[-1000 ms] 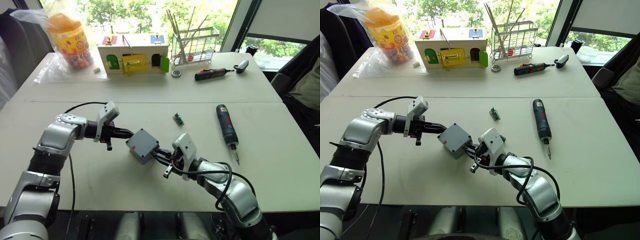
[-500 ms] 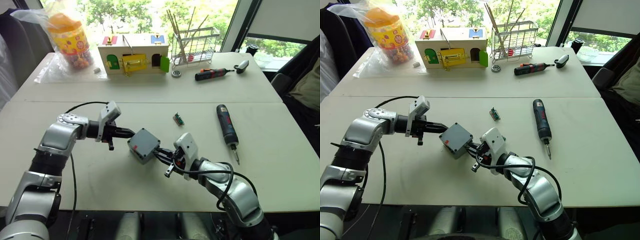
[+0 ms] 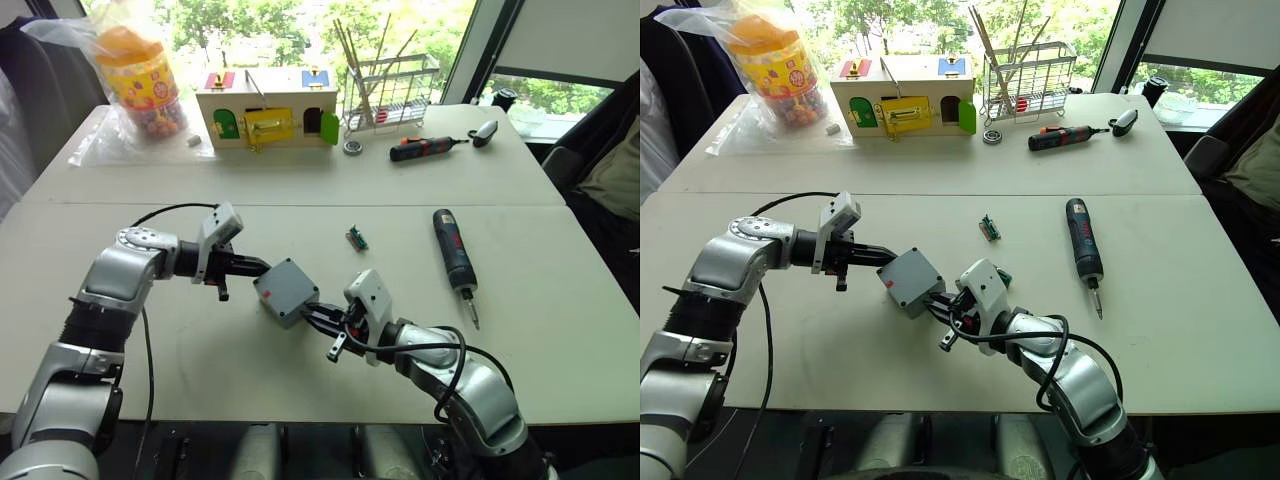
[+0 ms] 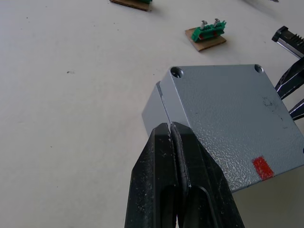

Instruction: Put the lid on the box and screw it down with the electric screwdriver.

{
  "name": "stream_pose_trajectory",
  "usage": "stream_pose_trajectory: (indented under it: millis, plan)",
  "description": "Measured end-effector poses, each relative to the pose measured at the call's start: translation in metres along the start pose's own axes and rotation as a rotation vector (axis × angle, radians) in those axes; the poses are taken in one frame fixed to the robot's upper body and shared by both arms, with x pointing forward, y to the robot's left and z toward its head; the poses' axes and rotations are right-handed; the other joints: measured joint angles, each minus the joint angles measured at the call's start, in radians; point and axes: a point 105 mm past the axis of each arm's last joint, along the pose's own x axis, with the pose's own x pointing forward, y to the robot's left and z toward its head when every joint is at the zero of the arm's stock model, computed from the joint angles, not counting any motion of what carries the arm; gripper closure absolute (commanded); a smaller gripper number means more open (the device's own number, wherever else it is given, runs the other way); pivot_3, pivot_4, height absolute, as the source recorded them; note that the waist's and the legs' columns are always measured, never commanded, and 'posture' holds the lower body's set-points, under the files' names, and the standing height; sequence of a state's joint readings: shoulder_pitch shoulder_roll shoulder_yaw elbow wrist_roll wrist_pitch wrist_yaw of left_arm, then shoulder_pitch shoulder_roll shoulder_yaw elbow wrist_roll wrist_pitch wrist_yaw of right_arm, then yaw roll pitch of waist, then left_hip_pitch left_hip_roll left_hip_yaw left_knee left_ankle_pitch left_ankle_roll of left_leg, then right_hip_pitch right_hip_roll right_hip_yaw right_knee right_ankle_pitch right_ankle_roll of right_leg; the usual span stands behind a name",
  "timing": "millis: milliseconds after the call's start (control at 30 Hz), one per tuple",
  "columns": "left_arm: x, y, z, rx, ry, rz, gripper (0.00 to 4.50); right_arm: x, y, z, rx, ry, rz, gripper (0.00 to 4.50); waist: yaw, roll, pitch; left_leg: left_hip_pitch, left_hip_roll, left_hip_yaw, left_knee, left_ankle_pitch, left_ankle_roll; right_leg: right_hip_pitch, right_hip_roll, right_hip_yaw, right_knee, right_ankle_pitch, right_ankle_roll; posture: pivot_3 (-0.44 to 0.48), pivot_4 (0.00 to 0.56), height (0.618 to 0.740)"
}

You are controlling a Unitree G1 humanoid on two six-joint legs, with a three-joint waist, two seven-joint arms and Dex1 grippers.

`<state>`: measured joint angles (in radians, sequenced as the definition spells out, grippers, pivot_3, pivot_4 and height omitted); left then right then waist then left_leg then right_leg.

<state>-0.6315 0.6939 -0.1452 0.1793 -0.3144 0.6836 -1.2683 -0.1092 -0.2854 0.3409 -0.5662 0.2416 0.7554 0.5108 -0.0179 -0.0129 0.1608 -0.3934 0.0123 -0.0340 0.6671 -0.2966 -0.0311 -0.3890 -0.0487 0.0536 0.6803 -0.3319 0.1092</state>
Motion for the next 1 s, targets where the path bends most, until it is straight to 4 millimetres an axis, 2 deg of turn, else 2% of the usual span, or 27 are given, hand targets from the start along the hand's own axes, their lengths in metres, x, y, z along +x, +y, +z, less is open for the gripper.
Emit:
stream_pose_trajectory:
  millis: [767,900,1000]
  plan:
    - [0.005,0.002,0.0,0.012,-0.001,0.021,4.5,0.0,-0.003,0.0,-0.013,-0.004,-0.021,3.95,0.001,0.0,0.0,0.0,0.0,0.0,0.0,0.0,0.0,0.0,0.0,0.0,0.0,0.0,0.0,0.0,0.15,0.736]
    - [0.002,0.005,0.0,0.012,-0.005,0.008,4.5,-0.001,-0.003,0.001,-0.013,-0.007,-0.021,3.95,0.0,0.0,0.0,0.0,-0.001,0.0,0.0,0.0,0.0,0.0,0.0,0.0,0.0,0.0,0.0,0.0,0.15,0.736]
    - [-0.007,0.013,0.005,0.013,-0.007,0.028,4.5,-0.003,-0.003,0.005,-0.022,-0.02,-0.019,3.95,0.0,0.0,0.0,0.0,-0.001,0.0,0.0,0.0,0.0,0.0,0.0,0.0,0.0,0.0,0.0,0.0,0.15,0.736]
